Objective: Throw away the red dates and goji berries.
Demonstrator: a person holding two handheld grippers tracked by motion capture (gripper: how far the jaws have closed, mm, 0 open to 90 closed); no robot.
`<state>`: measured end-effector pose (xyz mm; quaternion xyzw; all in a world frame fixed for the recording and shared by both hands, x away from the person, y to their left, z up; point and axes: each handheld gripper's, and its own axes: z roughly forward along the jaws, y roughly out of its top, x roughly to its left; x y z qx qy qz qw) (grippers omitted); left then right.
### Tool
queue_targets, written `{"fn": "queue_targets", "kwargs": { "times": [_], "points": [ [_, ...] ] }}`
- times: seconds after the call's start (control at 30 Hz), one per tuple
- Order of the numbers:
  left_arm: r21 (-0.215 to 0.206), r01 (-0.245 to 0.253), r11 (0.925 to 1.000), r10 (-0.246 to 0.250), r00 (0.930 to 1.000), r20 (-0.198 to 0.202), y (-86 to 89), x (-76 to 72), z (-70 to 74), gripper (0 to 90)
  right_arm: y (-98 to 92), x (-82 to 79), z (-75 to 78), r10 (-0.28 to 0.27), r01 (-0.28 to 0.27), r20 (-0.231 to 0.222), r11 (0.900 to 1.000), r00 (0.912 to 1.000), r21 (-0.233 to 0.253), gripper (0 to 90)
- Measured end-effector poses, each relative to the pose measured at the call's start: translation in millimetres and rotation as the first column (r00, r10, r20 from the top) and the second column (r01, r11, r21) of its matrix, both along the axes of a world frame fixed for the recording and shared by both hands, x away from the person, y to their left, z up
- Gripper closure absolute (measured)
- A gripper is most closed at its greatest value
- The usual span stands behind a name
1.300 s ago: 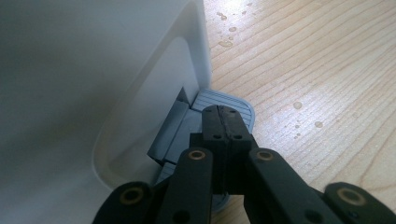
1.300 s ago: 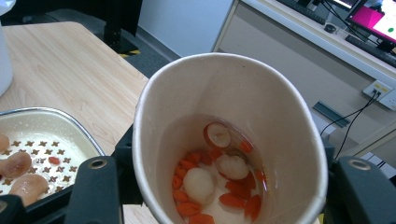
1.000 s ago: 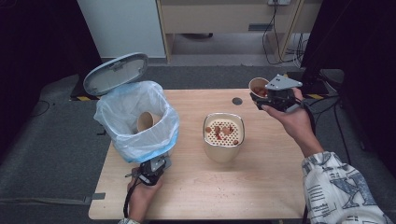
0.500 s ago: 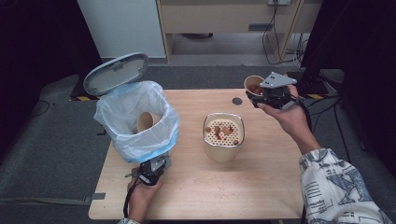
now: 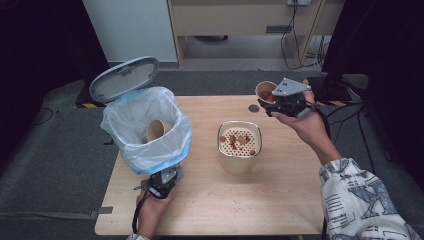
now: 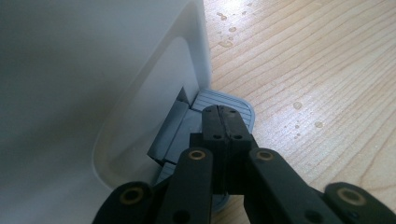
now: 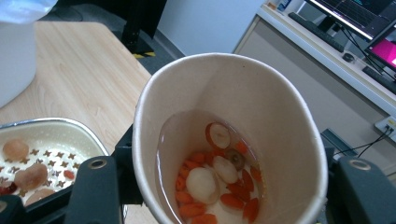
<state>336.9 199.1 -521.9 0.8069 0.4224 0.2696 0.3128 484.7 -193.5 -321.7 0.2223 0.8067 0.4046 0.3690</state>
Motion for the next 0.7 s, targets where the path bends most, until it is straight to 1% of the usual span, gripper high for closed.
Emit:
{"fn": "queue_targets", "kwargs": {
  "times": [0.13,0.17,0.2,0.27,0.4,0.5,0.6,0.63,0.67,0.7],
  "points": [
    [0.001,0.0,1.0,0.0,1.0,0.0,0.1,0.0,0.0,89.2,1.8,-0.5,-0.2,0.006,-0.006,0.006,1.0,1.0,-0.004,37.1],
    [0.0,0.0,1.0,0.0,1.0,0.0,0.1,0.0,0.0,89.2,3.2,-1.2,-0.2,0.011,-0.011,0.008,1.0,0.9999,-0.004,37.0],
    [0.0,0.0,1.0,0.0,1.0,0.0,0.1,0.0,0.0,89.2,5.6,-3.0,-0.2,0.03,-0.03,0.011,1.0,0.9995,-0.008,37.1],
    [0.0,-0.001,1.0,0.001,1.0,0.0,0.0,0.0,0.0,89.2,5.9,-3.5,-0.1,0.039,-0.039,0.012,0.999,0.9992,-0.009,37.0],
    [0.001,0.0,1.0,0.0,1.0,0.0,0.0,-0.1,0.0,89.2,6.1,-4.8,0.9,0.034,-0.034,0.014,0.999,0.9993,-0.005,37.0],
    [0.0,-0.001,1.0,0.001,1.0,0.0,0.0,-0.1,0.0,89.2,8.9,-8.4,2.1,0.053,-0.053,0.022,0.998,0.9983,-0.016,37.0],
    [0.0,-0.001,1.0,0.001,1.0,0.0,-0.1,-0.1,0.0,89.2,9.3,-10.0,3.5,0.057,-0.056,0.029,0.998,0.998,-0.017,37.0],
    [0.0,-0.001,1.0,0.001,1.0,0.0,-0.1,-0.1,0.0,89.2,9.5,-10.3,4.0,0.057,-0.056,0.033,0.998,0.9978,-0.02,37.0],
    [0.0,-0.001,1.0,0.001,1.0,0.0,0.0,-0.1,0.0,89.2,11.4,-11.7,4.8,0.052,-0.05,0.044,0.998,0.9977,-0.038,37.0],
    [0.0,-0.001,1.0,0.001,1.0,0.0,0.0,0.0,0.0,89.2,11.4,-11.7,4.8,0.052,-0.05,0.044,0.998,0.9977,-0.038,37.0]
  ]
}}
